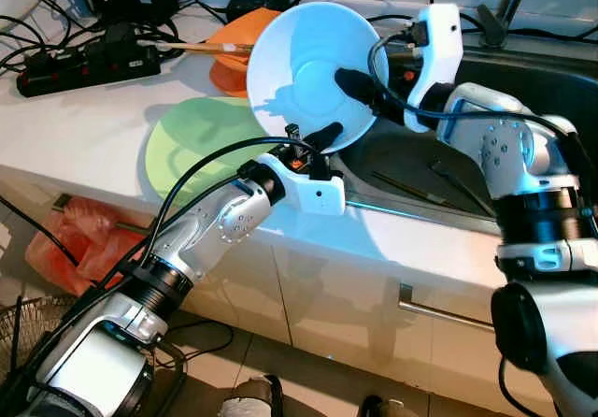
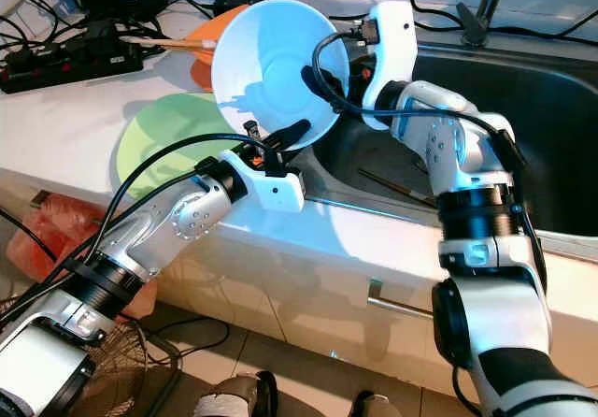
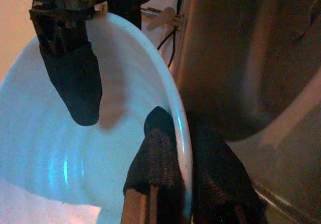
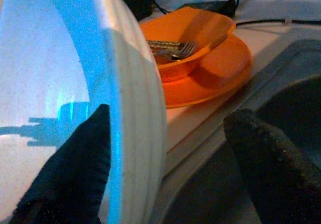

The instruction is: Kitchen organization

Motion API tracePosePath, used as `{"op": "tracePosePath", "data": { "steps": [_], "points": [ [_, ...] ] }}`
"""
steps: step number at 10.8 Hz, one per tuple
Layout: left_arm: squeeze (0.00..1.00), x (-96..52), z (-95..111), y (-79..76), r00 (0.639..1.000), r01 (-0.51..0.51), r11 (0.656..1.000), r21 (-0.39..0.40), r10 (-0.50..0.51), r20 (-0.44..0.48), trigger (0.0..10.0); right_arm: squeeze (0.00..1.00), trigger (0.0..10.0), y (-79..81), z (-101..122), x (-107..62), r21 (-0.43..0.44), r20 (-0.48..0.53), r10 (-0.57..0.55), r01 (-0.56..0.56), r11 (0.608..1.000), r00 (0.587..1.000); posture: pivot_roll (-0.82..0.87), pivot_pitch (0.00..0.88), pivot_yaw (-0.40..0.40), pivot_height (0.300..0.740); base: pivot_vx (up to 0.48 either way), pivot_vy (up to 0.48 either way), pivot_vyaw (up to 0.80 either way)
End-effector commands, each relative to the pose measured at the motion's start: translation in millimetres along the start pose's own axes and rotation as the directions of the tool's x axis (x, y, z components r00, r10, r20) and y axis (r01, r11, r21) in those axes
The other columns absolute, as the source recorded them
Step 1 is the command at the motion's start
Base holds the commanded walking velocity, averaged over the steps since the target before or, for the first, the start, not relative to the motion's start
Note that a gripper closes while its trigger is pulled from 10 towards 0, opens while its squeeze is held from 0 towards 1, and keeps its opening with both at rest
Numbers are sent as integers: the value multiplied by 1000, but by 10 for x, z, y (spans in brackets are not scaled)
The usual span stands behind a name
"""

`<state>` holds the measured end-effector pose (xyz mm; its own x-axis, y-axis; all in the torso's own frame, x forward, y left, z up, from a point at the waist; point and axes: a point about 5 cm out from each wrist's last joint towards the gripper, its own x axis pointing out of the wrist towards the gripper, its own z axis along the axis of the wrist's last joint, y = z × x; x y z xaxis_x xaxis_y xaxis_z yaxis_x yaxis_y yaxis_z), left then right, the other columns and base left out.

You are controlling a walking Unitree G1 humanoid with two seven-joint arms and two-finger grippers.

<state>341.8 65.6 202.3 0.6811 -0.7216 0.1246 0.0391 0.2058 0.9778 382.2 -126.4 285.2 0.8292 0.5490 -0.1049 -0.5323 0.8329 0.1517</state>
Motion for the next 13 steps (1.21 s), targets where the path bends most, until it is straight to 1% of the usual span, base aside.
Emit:
{"op": "tracePosePath", "data": {
  "steps": [1,2,3,4,6,11,12,13],
  "points": [
    [0,2,32,-68,1000,18,1000,10,-18,24,0,0,0,-37,14,2,16,-25,-40,40,999,999,116,125,79,740,0,0,0],
    [0,15,30,-73,1000,20,1000,16,-20,20,0,0,0,-66,3,13,41,-40,-70,71,997,997,115,123,74,740,0,0,0],
    [0,17,30,-68,1000,13,1000,10,-13,19,0,0,0,-76,26,19,89,-44,-76,80,993,996,115,123,74,740,0,0,0],
    [0,8,24,-77,1000,10,1000,10,-10,18,0,0,0,-102,57,12,114,-46,-93,98,989,995,115,123,74,740,0,0,0],
    [0,9,25,-97,1000,13,1000,18,-14,20,0,0,0,-136,41,-1,135,-71,-111,120,984,991,109,120,73,740,0,0,0],
    [0,19,25,-99,1000,15,1000,23,-15,23,118,0,0,-148,30,-6,122,-80,-119,129,984,990,106,126,71,740,0,0,0],
    [0,22,27,-97,1000,14,1000,24,-15,25,1020,0,0,-152,19,-6,123,-81,-120,130,984,989,106,127,71,740,0,0,0],
    [0,24,25,-96,1000,17,1000,22,-17,24,3804,0,0,-157,13,-7,122,-81,-122,132,984,989,106,127,72,740,0,0,0]
  ]
}}
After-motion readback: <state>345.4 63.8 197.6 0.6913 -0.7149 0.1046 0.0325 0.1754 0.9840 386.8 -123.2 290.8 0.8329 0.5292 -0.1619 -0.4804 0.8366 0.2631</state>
